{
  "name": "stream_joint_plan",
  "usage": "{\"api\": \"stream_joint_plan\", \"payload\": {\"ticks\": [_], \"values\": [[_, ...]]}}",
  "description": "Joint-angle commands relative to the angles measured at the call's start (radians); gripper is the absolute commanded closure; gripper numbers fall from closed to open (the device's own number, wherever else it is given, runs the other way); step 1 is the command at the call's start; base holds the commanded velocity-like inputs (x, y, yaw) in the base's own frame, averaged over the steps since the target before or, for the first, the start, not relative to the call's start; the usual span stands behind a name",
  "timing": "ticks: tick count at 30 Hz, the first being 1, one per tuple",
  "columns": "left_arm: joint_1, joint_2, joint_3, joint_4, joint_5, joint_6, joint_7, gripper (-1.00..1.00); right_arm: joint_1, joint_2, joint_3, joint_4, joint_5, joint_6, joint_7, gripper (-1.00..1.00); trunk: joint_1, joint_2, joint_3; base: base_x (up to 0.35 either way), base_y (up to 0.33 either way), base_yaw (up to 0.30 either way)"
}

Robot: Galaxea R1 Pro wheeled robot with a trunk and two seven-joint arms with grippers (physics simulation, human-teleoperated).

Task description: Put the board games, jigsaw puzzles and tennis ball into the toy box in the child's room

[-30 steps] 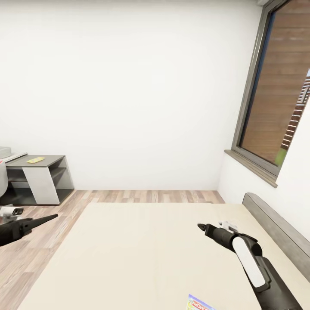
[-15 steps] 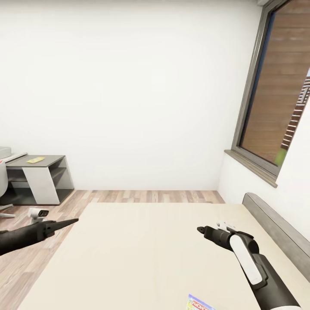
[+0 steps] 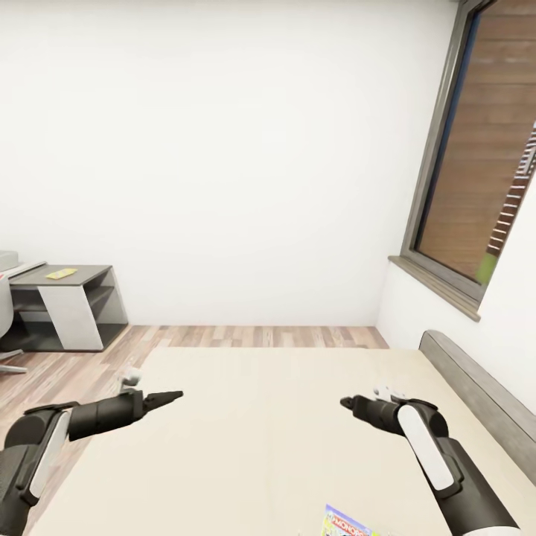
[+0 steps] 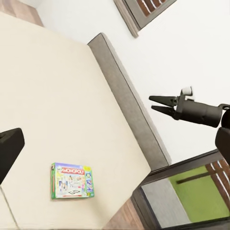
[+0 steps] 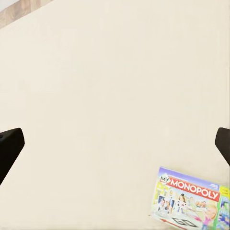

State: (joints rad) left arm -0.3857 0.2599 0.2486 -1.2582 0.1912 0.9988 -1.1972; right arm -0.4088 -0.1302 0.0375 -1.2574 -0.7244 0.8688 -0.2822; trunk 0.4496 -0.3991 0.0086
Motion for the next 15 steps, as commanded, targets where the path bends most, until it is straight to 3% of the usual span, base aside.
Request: {"api": "stream_joint_plan", "payload": {"ticks": [1,15], "values": [[-0.002,-0.002,-0.002,0.0,0.002,0.007,0.011,-1.0,-0.001,-0.002,0.001,-0.001,-0.011,0.013,-0.011,-1.0,0.0,-0.001,-0.002,0.0,0.0,0.0],[-0.004,0.0,-0.006,-0.001,0.003,0.01,0.03,-1.0,-0.053,0.001,-0.002,0.061,-0.014,0.069,-0.03,-1.0,0.0,-0.001,-0.025,0.0,0.0,0.0]]}}
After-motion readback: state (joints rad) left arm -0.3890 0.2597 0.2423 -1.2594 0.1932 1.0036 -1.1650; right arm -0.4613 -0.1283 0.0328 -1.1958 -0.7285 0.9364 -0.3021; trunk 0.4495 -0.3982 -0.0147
